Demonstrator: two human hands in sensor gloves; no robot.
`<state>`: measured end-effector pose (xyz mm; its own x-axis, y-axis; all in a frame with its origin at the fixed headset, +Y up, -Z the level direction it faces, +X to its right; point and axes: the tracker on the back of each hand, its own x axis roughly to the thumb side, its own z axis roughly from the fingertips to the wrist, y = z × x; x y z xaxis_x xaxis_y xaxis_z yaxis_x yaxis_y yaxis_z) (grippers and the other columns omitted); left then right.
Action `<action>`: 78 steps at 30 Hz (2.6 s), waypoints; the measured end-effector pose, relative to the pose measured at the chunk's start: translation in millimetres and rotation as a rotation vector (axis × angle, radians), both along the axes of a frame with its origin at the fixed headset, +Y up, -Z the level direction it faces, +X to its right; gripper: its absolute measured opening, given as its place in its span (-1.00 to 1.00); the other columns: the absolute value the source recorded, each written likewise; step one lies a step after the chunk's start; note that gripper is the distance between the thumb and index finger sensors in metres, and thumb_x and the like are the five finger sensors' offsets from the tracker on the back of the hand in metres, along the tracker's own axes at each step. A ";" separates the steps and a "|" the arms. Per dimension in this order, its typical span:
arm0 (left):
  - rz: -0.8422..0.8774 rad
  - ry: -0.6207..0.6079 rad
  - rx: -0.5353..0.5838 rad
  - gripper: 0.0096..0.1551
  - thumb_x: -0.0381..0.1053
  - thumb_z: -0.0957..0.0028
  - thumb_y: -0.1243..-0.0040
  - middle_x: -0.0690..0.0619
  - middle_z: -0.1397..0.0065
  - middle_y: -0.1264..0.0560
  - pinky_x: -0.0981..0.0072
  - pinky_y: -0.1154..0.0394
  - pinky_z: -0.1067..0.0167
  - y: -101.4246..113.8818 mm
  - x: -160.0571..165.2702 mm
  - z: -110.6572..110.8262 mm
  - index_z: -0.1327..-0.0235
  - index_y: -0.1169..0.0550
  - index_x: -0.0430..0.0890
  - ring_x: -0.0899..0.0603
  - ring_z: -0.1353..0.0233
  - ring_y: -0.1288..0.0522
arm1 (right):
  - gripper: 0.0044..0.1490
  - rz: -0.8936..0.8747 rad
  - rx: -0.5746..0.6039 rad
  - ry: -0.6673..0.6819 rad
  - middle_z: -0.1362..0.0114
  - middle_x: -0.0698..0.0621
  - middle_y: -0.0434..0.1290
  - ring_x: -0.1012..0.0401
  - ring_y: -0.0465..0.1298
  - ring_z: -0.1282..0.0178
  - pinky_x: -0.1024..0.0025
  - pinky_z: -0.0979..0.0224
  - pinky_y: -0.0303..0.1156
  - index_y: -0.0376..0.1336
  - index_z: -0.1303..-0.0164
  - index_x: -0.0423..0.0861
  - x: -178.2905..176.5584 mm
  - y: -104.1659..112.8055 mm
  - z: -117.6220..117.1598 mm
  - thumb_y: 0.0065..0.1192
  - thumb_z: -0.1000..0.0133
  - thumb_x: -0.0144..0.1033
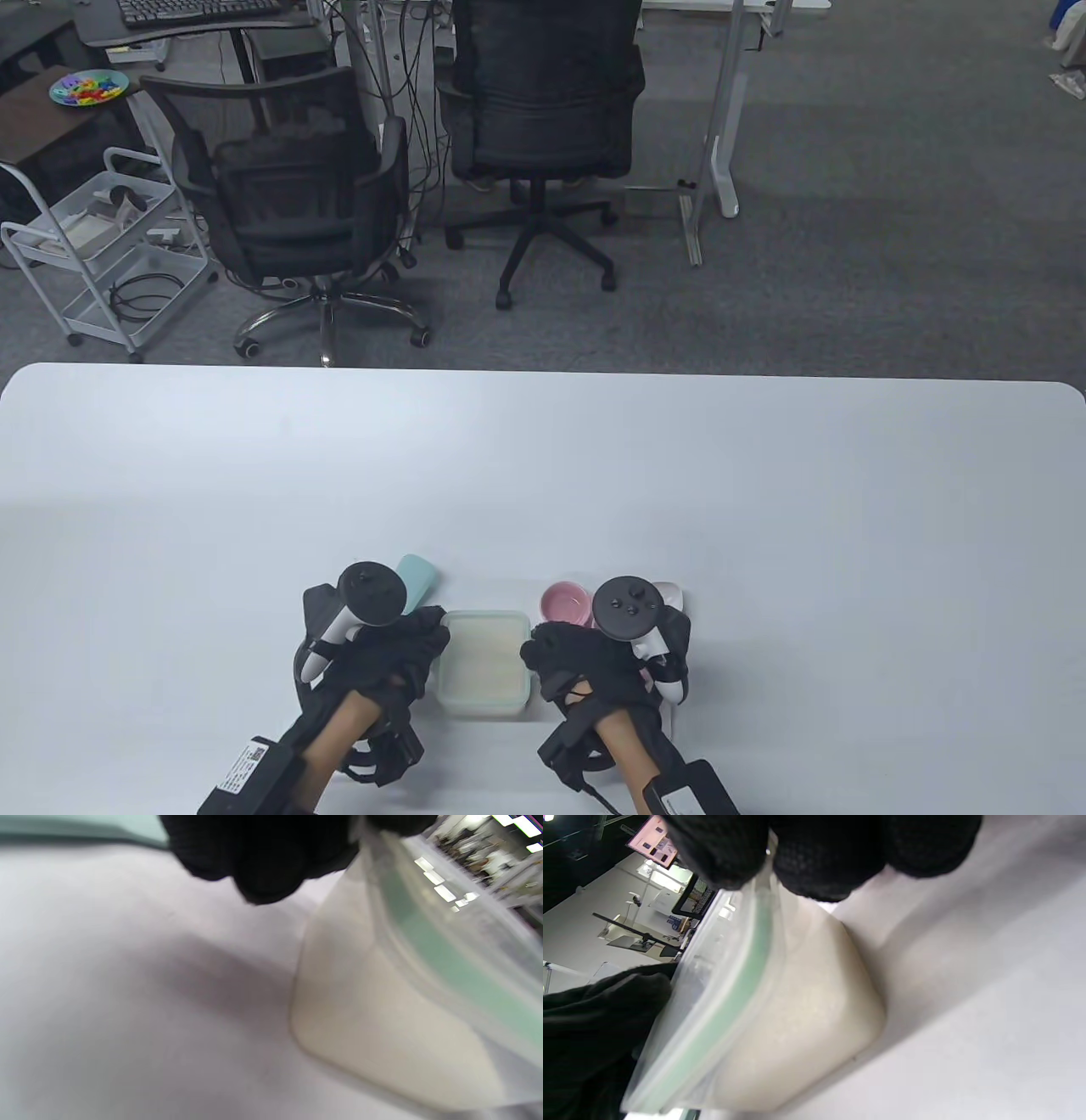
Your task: Scoop white sugar with coffee spoon and level it off using dessert spatula
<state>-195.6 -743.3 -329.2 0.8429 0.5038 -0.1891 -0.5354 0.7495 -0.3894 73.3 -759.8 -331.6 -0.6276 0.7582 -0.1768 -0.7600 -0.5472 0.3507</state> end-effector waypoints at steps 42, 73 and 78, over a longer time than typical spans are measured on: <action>-0.338 -0.531 0.342 0.47 0.66 0.40 -0.30 0.06 -0.80 0.09 -0.43 0.10 -0.61 4.4 62.4 20.0 -0.62 0.18 0.23 -0.31 -0.81 0.02 | 0.27 0.624 0.508 0.010 -0.80 -0.37 -0.24 -0.31 -0.04 -0.74 -0.38 -0.62 0.01 -0.25 -0.75 -0.14 3.6 66.1 42.5 0.11 -0.04 0.31; -0.485 0.047 0.079 0.40 0.64 0.32 -0.27 0.01 -0.79 0.12 -0.52 0.14 -0.53 -23.9 -132.8 -16.7 -0.64 0.14 0.21 -0.36 -0.79 0.06 | 0.27 0.621 0.417 -0.002 -0.79 -0.39 -0.25 -0.33 -0.06 -0.74 -0.41 -0.60 0.00 -0.28 -0.75 -0.16 13.4 60.3 36.9 0.10 -0.06 0.31; -0.461 0.047 0.028 0.42 0.66 0.33 -0.24 0.02 -0.79 0.18 -0.53 0.17 -0.52 -29.4 -140.6 -15.6 -0.63 0.19 0.21 -0.39 -0.79 0.11 | 0.28 0.619 0.417 -0.003 -0.79 -0.39 -0.26 -0.33 -0.06 -0.74 -0.41 -0.60 0.00 -0.28 -0.75 -0.16 14.0 60.7 36.7 0.10 -0.06 0.31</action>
<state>-336.2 -772.7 -344.7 0.9710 0.0837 -0.2241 -0.1601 0.9235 -0.3485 87.3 -699.0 -295.0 -0.9615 0.2710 0.0462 -0.2704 -0.9626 0.0191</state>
